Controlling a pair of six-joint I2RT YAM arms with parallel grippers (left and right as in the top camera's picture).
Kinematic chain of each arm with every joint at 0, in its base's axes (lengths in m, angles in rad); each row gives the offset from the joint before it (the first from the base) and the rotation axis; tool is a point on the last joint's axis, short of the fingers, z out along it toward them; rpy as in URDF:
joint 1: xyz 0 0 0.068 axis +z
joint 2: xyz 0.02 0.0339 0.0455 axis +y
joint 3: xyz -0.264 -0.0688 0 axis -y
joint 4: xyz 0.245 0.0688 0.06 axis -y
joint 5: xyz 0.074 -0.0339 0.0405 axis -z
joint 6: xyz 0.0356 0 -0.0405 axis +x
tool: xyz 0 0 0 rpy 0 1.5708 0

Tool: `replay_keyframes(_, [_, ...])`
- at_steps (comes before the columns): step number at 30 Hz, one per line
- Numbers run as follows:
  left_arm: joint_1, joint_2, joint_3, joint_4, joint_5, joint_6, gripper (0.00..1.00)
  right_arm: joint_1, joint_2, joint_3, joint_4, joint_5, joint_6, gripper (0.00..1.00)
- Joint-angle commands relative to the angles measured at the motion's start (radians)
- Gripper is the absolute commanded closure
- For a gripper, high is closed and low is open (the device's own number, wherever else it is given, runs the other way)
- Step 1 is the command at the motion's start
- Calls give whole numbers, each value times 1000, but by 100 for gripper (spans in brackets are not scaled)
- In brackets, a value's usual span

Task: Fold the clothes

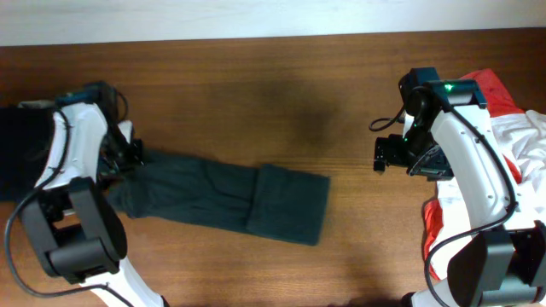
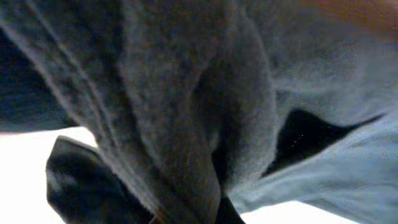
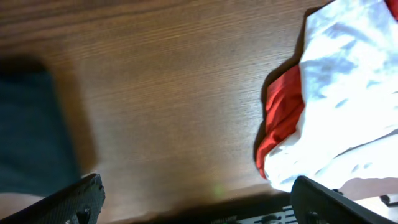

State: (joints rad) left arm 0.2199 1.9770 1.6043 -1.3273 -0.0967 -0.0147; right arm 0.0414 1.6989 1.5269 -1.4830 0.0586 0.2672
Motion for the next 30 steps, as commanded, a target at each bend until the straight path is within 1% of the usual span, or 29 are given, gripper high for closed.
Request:
replay_keyframes(1, [-15,-1,149,-126,2,-68,99,-16,-4,8,13,32,-1,1])
replay_keyframes(4, [-73,-1,169,-211,136,-68,99,-33,-4,8,14,32,-2,1])
replay_keyframes(7, [-175,-1,169,-230,206,-68,99,-46,-4,8,13,32,-9,1])
replay_keyframes(9, [-270,-1,168,-230,210,-92,99,-49,-4,8,13,32,-24,1])
replay_keyframes(14, [-449,-1,168,-225,214,-157,99,-50,-4,8,13,32,-27,1])
replay_keyframes(17, [-555,0,168,-195,219,-160,99,-50,-4,8,13,32,-27,1])
replay_keyframes(18, [-599,0,168,-173,226,-179,99,-50,-4,8,13,32,-28,1])
replay_keyframes(20, [-648,0,168,-134,250,-183,99,-50,-4,8,13,32,-28,1])
replay_keyframes(23, [-699,0,168,-80,338,-212,99,-50,-4,8,13,32,-27,1])
replay_keyframes(24, [-715,0,168,-68,345,-227,99,-50,-4,8,13,32,-28,1])
replay_keyframes(30, [-780,5,167,-60,344,-229,98,-50,-4,8,13,32,-27,1])
